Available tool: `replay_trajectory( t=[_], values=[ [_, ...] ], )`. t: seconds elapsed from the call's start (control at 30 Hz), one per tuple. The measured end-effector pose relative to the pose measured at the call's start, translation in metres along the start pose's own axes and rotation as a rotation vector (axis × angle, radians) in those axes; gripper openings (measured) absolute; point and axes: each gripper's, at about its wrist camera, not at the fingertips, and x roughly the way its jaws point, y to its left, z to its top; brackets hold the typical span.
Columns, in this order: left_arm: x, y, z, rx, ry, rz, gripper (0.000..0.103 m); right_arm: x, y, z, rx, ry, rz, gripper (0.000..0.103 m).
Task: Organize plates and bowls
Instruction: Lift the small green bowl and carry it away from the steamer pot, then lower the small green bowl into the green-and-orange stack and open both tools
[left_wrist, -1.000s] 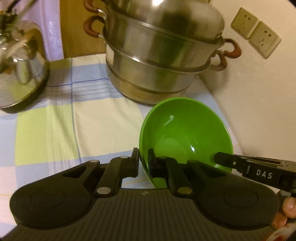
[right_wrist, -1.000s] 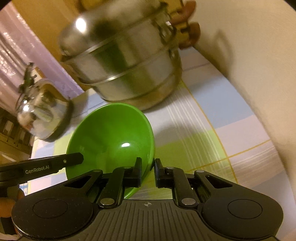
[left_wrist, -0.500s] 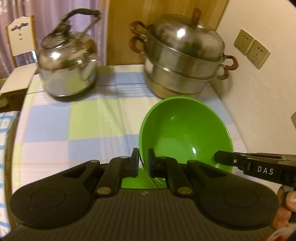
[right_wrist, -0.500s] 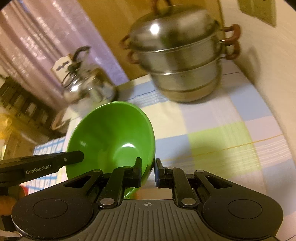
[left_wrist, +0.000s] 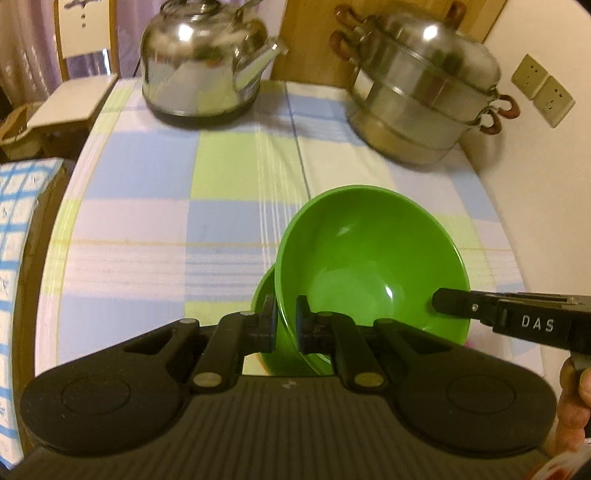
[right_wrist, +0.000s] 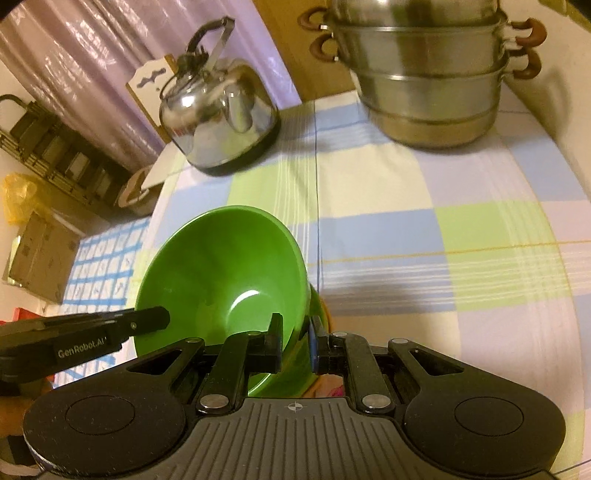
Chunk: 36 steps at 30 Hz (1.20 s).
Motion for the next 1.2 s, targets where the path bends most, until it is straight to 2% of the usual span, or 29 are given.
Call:
replay_trajectory(
  t=[0.43, 1.1, 1.13, 1.2],
  values=[
    [0.033, 0.017, -0.014, -0.029, 0.053, 0.004, 0.008, 0.042, -0.014, -0.010, 0.020, 0.078, 0.005, 0.013],
    [0.039, 0.016, -0.018, -0.022, 0.041, 0.015, 0.010, 0.045, -0.012, -0.013, -0.013, 0.075, -0.003, 0.013],
    [0.037, 0.016, -0.018, -0.020, 0.030, 0.018, 0.010, 0.045, -0.011, -0.013, -0.024, 0.071, -0.011, 0.016],
    [0.033, 0.015, -0.017, -0.015, 0.016, 0.022, 0.011, 0.042, -0.011, -0.013, -0.038, 0.044, -0.015, 0.037]
  ],
)
